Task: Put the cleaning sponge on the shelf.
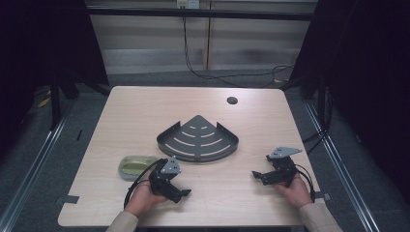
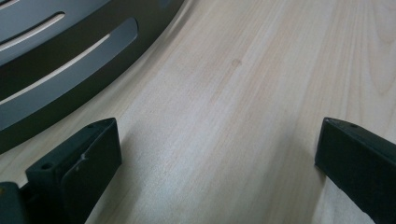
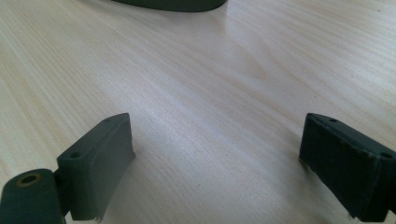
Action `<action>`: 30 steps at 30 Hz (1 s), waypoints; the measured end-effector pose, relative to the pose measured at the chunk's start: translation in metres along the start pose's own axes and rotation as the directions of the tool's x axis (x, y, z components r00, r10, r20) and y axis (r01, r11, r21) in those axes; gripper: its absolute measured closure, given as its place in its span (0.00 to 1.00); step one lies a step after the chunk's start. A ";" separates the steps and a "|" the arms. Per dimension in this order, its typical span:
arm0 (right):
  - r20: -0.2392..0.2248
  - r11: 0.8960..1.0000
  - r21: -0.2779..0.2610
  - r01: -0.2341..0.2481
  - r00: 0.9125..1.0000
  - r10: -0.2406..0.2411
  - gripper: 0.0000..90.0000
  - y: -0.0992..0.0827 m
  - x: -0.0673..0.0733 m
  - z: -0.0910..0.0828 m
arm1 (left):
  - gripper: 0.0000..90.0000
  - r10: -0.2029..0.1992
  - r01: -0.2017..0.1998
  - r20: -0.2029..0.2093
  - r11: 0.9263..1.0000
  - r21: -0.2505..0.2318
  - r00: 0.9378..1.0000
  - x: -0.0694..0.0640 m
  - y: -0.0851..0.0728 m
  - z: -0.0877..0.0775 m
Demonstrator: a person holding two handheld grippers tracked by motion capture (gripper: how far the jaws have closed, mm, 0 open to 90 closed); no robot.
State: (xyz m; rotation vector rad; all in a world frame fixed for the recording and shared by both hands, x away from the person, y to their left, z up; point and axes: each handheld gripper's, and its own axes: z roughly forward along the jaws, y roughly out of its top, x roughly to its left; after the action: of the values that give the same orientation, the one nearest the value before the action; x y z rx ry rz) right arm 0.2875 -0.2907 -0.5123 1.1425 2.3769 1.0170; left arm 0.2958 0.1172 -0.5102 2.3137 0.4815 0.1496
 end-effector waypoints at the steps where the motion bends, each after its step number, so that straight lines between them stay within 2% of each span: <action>1: 0.000 1.000 0.000 -0.001 1.000 0.001 0.10 0.000 0.000 0.000 | 0.00 -0.001 0.001 -0.002 1.000 0.001 1.000 0.000 0.000 0.000; 5: 0.000 1.000 0.000 0.000 1.000 0.000 0.10 0.000 0.000 0.000 | 0.00 0.006 -0.006 0.006 1.000 0.019 1.000 0.001 0.002 0.000; 6: 0.000 1.000 0.000 -0.001 1.000 0.001 0.10 0.000 0.000 0.000 | 0.00 0.013 -0.013 0.010 0.999 0.033 1.000 0.001 0.003 0.000; 7: 0.001 1.000 0.001 -0.003 1.000 0.003 0.10 0.000 0.000 0.000 | 0.00 0.025 -0.026 0.017 0.997 0.074 1.000 0.002 0.007 -0.001; 8: 0.001 1.000 0.001 -0.003 1.000 0.003 0.10 0.000 0.000 0.000 | 0.01 0.025 -0.026 0.017 0.997 0.074 1.000 0.002 0.007 -0.001; 9: 0.000 1.000 0.002 -0.005 1.000 0.005 0.10 0.000 0.000 0.000 | 0.05 0.027 -0.030 0.023 0.993 0.116 0.999 0.003 0.012 -0.004; 10: -0.001 1.000 0.002 -0.005 1.000 0.005 0.10 0.000 0.000 0.000 | 0.08 0.025 -0.028 0.027 0.991 0.131 0.999 0.002 0.014 -0.005; 11: 0.000 1.000 0.002 -0.003 1.000 0.003 0.10 0.000 0.000 0.000 | 0.13 0.038 -0.044 0.042 0.989 0.144 0.998 0.003 0.016 -0.008; 12: 0.000 1.000 0.001 -0.001 1.000 0.001 0.10 0.000 0.000 0.000 | 0.21 0.038 -0.044 0.042 0.989 0.144 0.998 0.003 0.016 -0.008; 13: -0.001 1.000 0.002 -0.001 1.000 0.001 0.10 0.000 0.000 -0.001 | 0.24 0.038 -0.050 0.071 0.983 0.179 0.997 0.004 0.019 -0.012; 14: -0.001 1.000 0.002 -0.001 1.000 0.001 0.10 0.000 0.000 -0.001 | 0.23 0.038 -0.050 0.071 0.983 0.179 0.997 0.004 0.019 -0.012; 15: -0.001 1.000 0.002 -0.005 1.000 0.005 0.10 0.000 0.000 -0.001 | 0.25 0.059 -0.073 0.067 0.967 0.244 0.996 0.005 0.021 -0.018; 16: -0.001 1.000 0.002 -0.005 1.000 0.005 0.10 0.000 0.000 -0.001 | 0.29 0.059 -0.073 0.067 0.967 0.244 0.996 0.005 0.021 -0.018; 17: -0.009 1.000 0.002 0.002 1.000 -0.002 0.10 -0.001 -0.001 -0.001 | 0.30 0.067 -0.085 0.071 0.956 0.282 0.995 0.009 0.024 -0.027; 18: -0.009 1.000 0.002 0.002 1.000 -0.002 0.10 -0.001 -0.001 -0.001 | 0.30 0.067 -0.085 0.071 0.956 0.282 0.995 0.009 0.024 -0.027; 19: -0.011 1.000 0.004 0.005 1.000 -0.005 0.10 -0.001 -0.001 -0.001 | 0.30 0.071 -0.082 0.047 0.945 0.316 0.996 0.013 0.029 -0.039; 21: -0.011 1.000 0.004 0.006 1.000 -0.006 0.10 -0.001 -0.001 -0.001 | 0.29 0.072 -0.076 0.023 0.938 0.338 0.997 0.018 0.036 -0.055; 22: -0.011 1.000 0.004 0.006 1.000 -0.006 0.10 -0.001 -0.001 -0.001 | 0.29 0.072 -0.076 0.023 0.938 0.338 0.997 0.018 0.036 -0.055; 23: -0.012 1.000 0.004 0.006 1.000 -0.006 0.10 -0.001 -0.001 -0.001 | 0.29 0.076 -0.076 0.012 0.934 0.350 0.997 0.021 0.040 -0.062; 26: -0.011 1.000 0.004 0.007 1.000 -0.007 0.10 -0.001 -0.001 -0.001 | 0.32 0.092 -0.081 -0.009 0.916 0.393 0.996 0.032 0.050 -0.083; 27: -0.012 1.000 0.004 0.007 1.000 -0.007 0.10 -0.001 -0.001 -0.001 | 0.33 0.085 -0.069 -0.018 0.900 0.431 0.996 0.041 0.055 -0.094; 28: -0.012 1.000 0.004 0.007 1.000 -0.007 0.10 -0.001 -0.001 -0.001 | 0.36 0.085 -0.069 -0.018 0.900 0.431 0.996 0.041 0.055 -0.094; 29: -0.014 1.000 0.004 0.007 1.000 -0.007 0.10 -0.001 -0.001 -0.001 | 0.37 0.108 -0.076 -0.036 0.870 0.488 0.994 0.049 0.056 -0.100; 30: -0.013 1.000 0.004 0.007 1.000 -0.007 0.10 -0.001 -0.001 -0.001 | 0.38 0.108 -0.076 -0.036 0.870 0.488 0.994 0.049 0.056 -0.100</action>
State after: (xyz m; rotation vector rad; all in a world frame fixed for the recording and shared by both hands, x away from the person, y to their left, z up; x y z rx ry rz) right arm 0.2875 -0.2924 -0.5120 1.1309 2.3926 1.0211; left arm 0.3328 0.1664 -0.4014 2.8380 0.4806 0.1611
